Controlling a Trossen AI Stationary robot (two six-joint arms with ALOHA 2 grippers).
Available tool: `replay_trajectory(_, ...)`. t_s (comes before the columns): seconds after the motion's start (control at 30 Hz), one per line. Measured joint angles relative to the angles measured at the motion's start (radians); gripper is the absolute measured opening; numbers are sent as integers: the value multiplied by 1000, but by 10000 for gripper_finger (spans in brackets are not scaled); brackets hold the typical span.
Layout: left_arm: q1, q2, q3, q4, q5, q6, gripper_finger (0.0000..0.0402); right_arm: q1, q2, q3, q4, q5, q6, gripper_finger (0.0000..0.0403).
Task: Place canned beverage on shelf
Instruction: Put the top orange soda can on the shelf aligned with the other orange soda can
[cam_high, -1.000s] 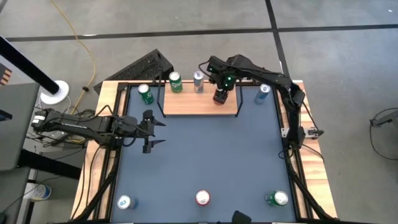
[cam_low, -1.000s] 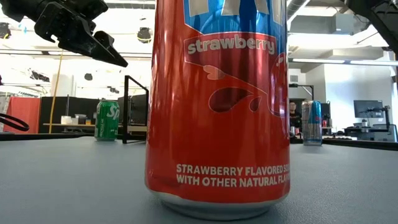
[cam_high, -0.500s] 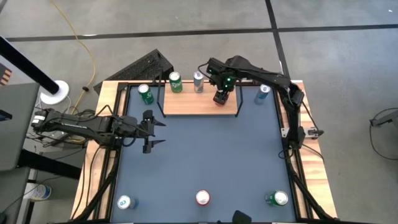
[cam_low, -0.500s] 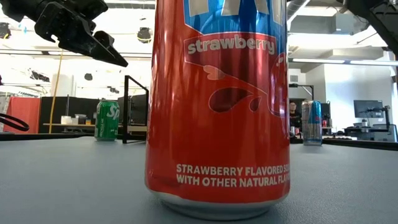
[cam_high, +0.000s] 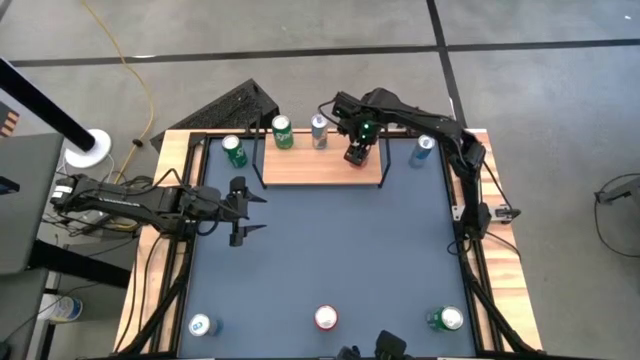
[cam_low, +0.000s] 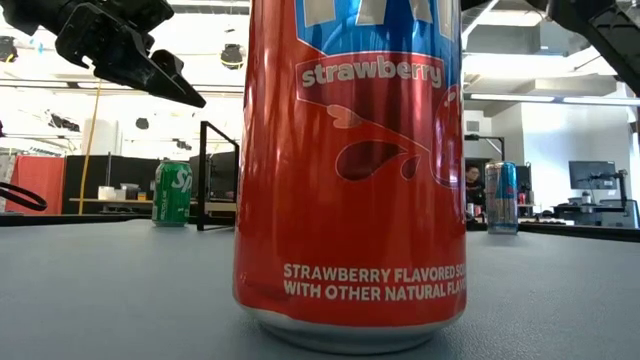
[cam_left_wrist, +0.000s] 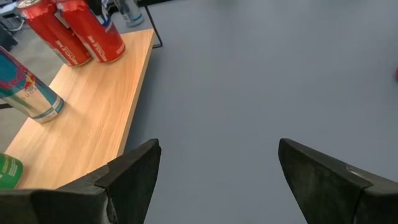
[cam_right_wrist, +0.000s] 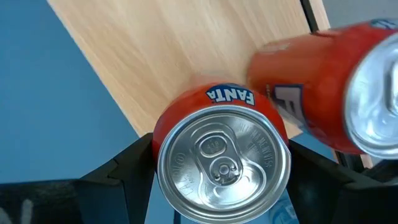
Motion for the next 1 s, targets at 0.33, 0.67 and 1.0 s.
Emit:
replay_trajectory(0.33, 0, 0, 0, -3, 0, -1, 316, -31, 0, 0, 8, -1, 3, 291)
replay_trajectory(0.67, 0, 0, 0, -14, 0, 0, 316, -52, -1, 0, 12, 0, 1, 291)
replay_trajectory(1.0, 0, 0, 0, -18, 0, -4, 316, -71, -1, 0, 29, -1, 1, 291)
